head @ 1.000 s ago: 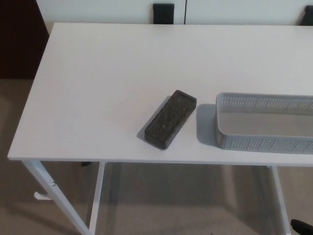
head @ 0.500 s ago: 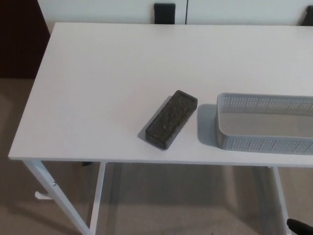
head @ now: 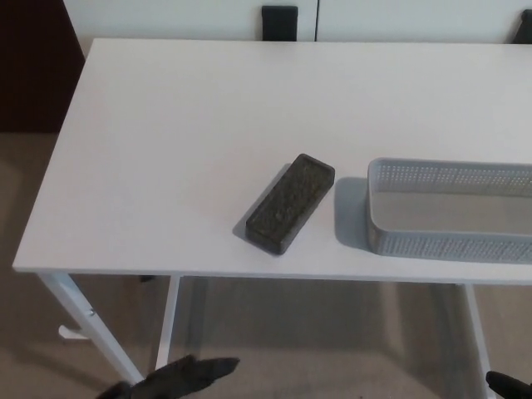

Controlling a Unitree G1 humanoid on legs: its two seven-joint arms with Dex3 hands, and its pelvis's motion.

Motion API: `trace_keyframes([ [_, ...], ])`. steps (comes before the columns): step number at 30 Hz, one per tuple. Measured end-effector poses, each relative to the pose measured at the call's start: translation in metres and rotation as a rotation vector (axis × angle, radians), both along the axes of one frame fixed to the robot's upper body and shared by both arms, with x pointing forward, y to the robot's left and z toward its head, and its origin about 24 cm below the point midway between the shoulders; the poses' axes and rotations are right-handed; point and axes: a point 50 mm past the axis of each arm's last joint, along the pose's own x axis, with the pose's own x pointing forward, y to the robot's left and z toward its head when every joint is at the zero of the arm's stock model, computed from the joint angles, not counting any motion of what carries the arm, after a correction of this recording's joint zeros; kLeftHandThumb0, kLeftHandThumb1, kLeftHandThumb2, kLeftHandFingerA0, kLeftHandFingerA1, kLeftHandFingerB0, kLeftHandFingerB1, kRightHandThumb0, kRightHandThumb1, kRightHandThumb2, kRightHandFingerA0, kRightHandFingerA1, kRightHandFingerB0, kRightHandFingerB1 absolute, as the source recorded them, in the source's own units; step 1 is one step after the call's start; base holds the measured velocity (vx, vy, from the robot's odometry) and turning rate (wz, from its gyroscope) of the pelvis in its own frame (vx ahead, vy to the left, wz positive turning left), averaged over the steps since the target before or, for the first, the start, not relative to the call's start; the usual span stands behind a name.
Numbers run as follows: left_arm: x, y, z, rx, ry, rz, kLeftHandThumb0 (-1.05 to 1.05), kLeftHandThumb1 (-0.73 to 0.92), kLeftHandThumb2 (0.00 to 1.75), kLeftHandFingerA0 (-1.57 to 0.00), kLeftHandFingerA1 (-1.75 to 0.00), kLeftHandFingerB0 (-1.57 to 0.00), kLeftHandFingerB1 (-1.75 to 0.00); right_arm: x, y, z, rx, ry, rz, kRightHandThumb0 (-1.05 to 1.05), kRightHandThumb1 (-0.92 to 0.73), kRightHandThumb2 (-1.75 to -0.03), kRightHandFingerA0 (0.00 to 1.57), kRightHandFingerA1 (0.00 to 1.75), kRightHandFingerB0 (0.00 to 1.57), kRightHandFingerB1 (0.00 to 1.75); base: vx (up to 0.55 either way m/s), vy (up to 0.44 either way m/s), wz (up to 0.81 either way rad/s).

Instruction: The robot walks towards a desk on which an eraser is kept on the left hand side and a container is kept on the right hand side. The robot picks up the eraser using its left hand and places it in the container.

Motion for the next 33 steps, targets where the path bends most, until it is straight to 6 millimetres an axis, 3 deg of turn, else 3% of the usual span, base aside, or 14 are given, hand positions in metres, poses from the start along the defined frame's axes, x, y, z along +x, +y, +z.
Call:
trace_keyframes([
  [1, 0.004, -0.003, 0.008, -0.011, -0.031, -0.023, -0.57, 0.61, 0.95, -0.48, -0.62, -0.37, -0.55, 0.0, 0.0, 0.0, 0.0, 0.001, 0.001, -0.24, -0.47, -0.54, 0.71, 0.6, 0.41, 0.43, 0.0, 0.0, 0.0],
  [3, 0.012, -0.012, 0.024, -0.044, -0.101, -0.057, -0.4, 0.57, 0.57, -0.47, -0.43, -0.38, -0.37, 0.0, 0.0, 0.0, -0.001, 0.001, 0.003, -0.37, -0.4, -0.67, 0.6, 0.64, 0.33, 0.49, 0.0, 0.0, 0.0],
  [5, 0.02, -0.019, 0.04, -0.077, -0.172, -0.086, -0.44, 0.45, 0.74, -0.47, -0.54, -0.32, -0.46, 0.001, 0.001, 0.0, -0.001, 0.001, 0.007, -0.28, -0.48, -0.54, 0.7, 0.6, 0.4, 0.44, 0.0, 0.0, 0.0],
  [6, 0.023, -0.022, 0.045, -0.086, -0.196, -0.096, -0.36, 0.56, 0.58, -0.54, -0.49, -0.38, -0.39, 0.001, 0.001, 0.0, -0.001, 0.001, 0.008, -0.31, -0.49, -0.55, 0.69, 0.59, 0.4, 0.44, 0.0, 0.0, 0.0],
  [9, 0.039, -0.037, 0.079, -0.14, -0.345, -0.146, -0.37, 0.56, 0.57, -0.49, -0.4, -0.37, -0.35, 0.001, 0.002, 0.0, -0.003, 0.003, 0.015, -0.31, -0.48, -0.54, 0.72, 0.57, 0.42, 0.43, 0.0, 0.0, 0.0],
  [11, 0.048, -0.048, 0.104, -0.177, -0.457, -0.177, -0.53, 0.47, 0.73, -0.33, -0.44, -0.26, -0.42, 0.002, 0.002, 0.0, -0.005, 0.004, 0.022, -0.29, -0.51, -0.55, 0.72, 0.57, 0.4, 0.43, 0.0, 0.0, 0.0],
  [13, 0.055, -0.057, 0.122, -0.201, -0.546, -0.198, -0.47, 0.57, 0.58, -0.28, -0.31, -0.23, -0.31, 0.002, 0.003, 0.0, -0.006, 0.004, 0.028, -0.31, -0.5, -0.54, 0.73, 0.57, 0.4, 0.43, 0.0, 0.0, 0.0],
  [14, 0.057, -0.062, 0.131, -0.209, -0.588, -0.207, -0.59, 0.39, 0.76, -0.04, -0.3, -0.04, -0.39, 0.002, 0.003, 0.0, -0.006, 0.004, 0.03, -0.32, -0.49, -0.54, 0.76, 0.57, 0.4, 0.42, 0.0, 0.0, 0.0],
  [15, 0.059, -0.065, 0.138, -0.213, -0.621, -0.214, -0.59, 0.39, 0.76, -0.04, -0.3, -0.04, -0.39, 0.002, 0.004, 0.0, -0.006, 0.005, 0.032, -0.32, -0.49, -0.54, 0.76, 0.57, 0.4, 0.42, 0.0, 0.0, 0.0],
  [16, 0.063, -0.07, 0.147, -0.212, -0.666, -0.222, -0.58, 0.55, 0.56, -0.01, -0.24, -0.08, -0.26, 0.003, 0.004, 0.0, -0.006, 0.005, 0.035, -0.31, -0.49, -0.54, 0.77, 0.59, 0.41, 0.42, 0.0, 0.0, 0.0],
  [17, 0.066, -0.073, 0.154, -0.21, -0.697, -0.225, -0.66, 0.42, 0.76, 0.0, -0.08, -0.08, -0.24, 0.003, 0.004, -0.001, -0.007, 0.006, 0.037, -0.33, -0.49, -0.54, 0.76, 0.6, 0.41, 0.42, 0.0, 0.0, 0.0],
  [24, 0.088, -0.094, 0.174, -0.159, -0.787, -0.212, -0.7, 0.44, 0.75, 0.0, 0.0, -0.02, -0.08, 0.005, 0.006, 0.0, -0.008, 0.003, 0.052, -0.34, -0.48, -0.54, 0.75, 0.57, 0.41, 0.43, 0.0, 0.0, 0.0],
  [32, 0.119, -0.114, 0.166, -0.045, -0.734, -0.159, -0.67, 0.41, 0.75, 0.0, 0.0, -0.02, -0.07, 0.008, 0.009, 0.001, -0.009, -0.002, 0.066, -0.4, -0.38, -0.69, 0.69, 0.66, 0.35, 0.5, 0.0, 0.0, 0.0],
  [33, 0.124, -0.117, 0.162, -0.026, -0.714, -0.147, -0.67, 0.41, 0.76, 0.0, 0.0, -0.02, -0.07, 0.008, 0.009, 0.001, -0.01, -0.002, 0.069, -0.32, -0.49, -0.54, 0.73, 0.57, 0.4, 0.42, 0.0, 0.0, 0.0],
])
